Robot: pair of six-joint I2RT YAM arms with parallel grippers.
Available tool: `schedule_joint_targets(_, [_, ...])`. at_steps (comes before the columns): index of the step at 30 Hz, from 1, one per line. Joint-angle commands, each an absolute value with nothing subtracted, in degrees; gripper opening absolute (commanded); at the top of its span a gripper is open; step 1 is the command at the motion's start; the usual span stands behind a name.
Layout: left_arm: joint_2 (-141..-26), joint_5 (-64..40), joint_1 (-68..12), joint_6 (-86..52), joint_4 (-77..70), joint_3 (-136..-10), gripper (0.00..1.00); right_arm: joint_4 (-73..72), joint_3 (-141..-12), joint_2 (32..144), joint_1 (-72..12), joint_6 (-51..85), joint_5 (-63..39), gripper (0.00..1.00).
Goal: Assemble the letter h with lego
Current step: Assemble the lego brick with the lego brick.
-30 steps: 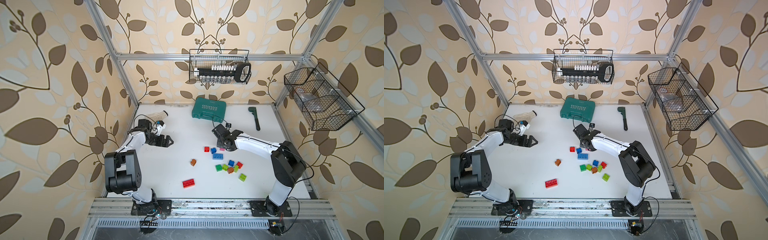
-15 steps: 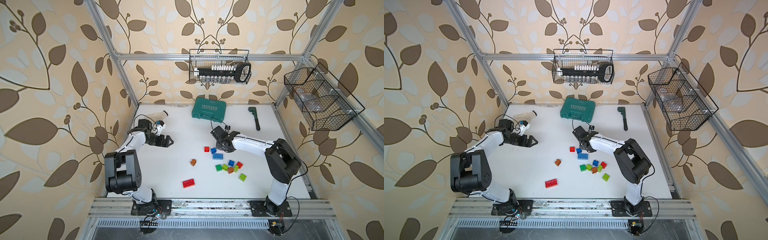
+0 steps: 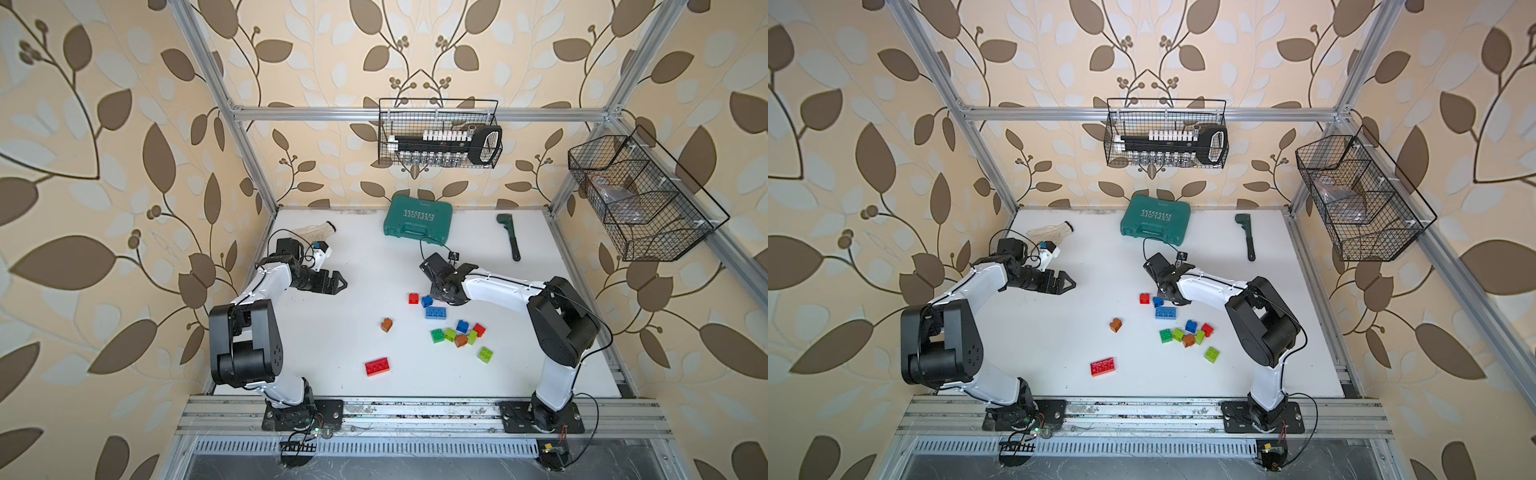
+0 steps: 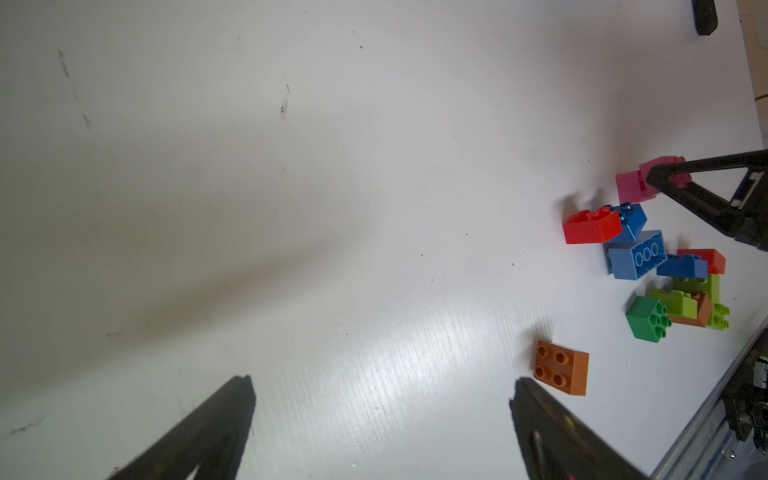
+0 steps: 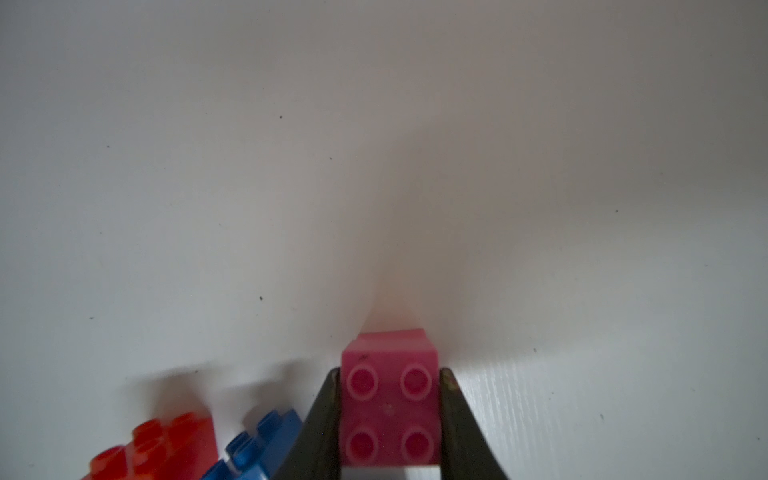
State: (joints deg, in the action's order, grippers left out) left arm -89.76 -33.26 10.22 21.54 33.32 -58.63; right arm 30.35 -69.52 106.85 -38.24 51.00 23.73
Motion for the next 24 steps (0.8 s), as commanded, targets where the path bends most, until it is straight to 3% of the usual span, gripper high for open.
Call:
schedule_joint_targets(1, [-89.57, -35.07, 10.86, 22.35, 34.45, -60.42, 0.99, 31.95, -66.91, 109.51, -38.58, 50.68, 23.18, 0.19])
schedule_joint_targets(16, [-89.37, -35.25, 10.86, 22.41, 34.65, -60.47, 0.99, 33.82, -64.71, 104.88, -38.56, 46.37, 18.91, 0.19])
schedule_joint_targets(24, [-89.17, -35.35, 10.9, 22.37, 34.98, -60.64, 0.99, 34.68, -65.85, 107.64, -38.58, 45.62, 17.64, 0.19])
